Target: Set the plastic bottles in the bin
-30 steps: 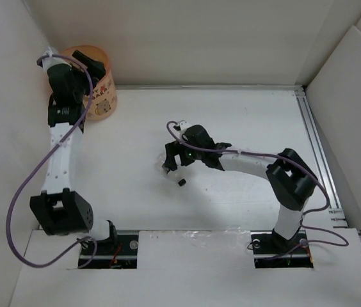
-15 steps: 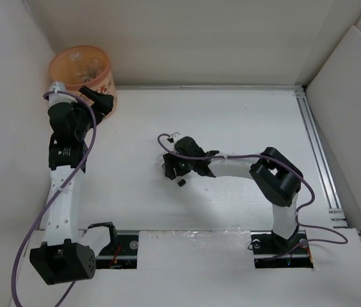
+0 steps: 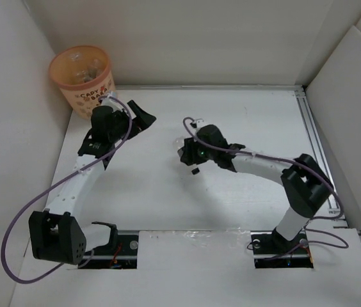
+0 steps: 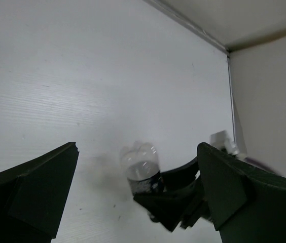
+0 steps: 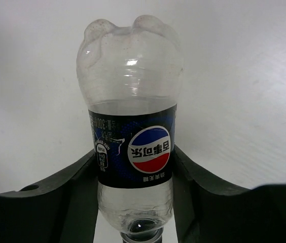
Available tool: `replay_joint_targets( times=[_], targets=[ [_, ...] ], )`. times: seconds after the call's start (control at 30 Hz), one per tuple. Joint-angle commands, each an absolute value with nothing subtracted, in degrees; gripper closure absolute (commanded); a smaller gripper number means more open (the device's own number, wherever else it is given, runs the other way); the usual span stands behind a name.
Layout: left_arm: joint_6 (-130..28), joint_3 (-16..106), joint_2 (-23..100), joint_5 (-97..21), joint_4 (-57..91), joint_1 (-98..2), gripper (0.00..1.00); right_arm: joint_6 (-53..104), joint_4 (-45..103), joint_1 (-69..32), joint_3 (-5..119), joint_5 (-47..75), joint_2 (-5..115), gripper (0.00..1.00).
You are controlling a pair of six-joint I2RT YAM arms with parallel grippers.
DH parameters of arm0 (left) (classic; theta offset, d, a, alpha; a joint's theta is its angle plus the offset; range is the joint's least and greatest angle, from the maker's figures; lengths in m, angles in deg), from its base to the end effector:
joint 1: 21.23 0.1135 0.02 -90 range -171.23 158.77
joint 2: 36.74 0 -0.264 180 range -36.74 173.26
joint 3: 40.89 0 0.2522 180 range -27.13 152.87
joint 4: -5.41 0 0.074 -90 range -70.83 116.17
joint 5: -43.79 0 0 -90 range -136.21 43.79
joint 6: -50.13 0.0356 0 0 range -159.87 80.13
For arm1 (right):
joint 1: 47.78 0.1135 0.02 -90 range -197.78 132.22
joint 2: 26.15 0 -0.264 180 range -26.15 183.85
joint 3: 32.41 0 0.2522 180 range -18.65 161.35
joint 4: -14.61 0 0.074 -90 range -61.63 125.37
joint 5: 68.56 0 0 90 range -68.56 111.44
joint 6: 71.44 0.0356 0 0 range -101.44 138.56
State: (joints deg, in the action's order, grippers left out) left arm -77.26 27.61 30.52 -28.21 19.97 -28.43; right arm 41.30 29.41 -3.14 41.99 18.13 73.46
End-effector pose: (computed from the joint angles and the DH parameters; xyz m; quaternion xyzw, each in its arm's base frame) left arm 0.2715 -0.0454 0.3376 -0.1081 0.7732 -0.3460 0.5203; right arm 0.2662 0.2658 0.1959 -0.1841 0.8872 0.2561 0.3369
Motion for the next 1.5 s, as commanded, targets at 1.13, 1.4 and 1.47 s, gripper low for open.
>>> replay_joint_targets(
  times=[1.13,1.4,1.47],
  targets=[
    [-79.7,46.0,48.9,-28.2,-2.0,-45.7,1.00,49.5,10.9,-24.7,31.6,-12.5,50.5,0.00],
    [-76.9,79.7,64.2,-48.7,19.3,-27.1,1.00,48.4,10.9,-25.6,27.0,-13.0,53.0,0.00],
    [-78.8,88.5,67.6,-52.5,22.2,-23.7,1.00,47.2,10.9,-24.7,26.3,-12.3,53.0,0.00]
  ],
)
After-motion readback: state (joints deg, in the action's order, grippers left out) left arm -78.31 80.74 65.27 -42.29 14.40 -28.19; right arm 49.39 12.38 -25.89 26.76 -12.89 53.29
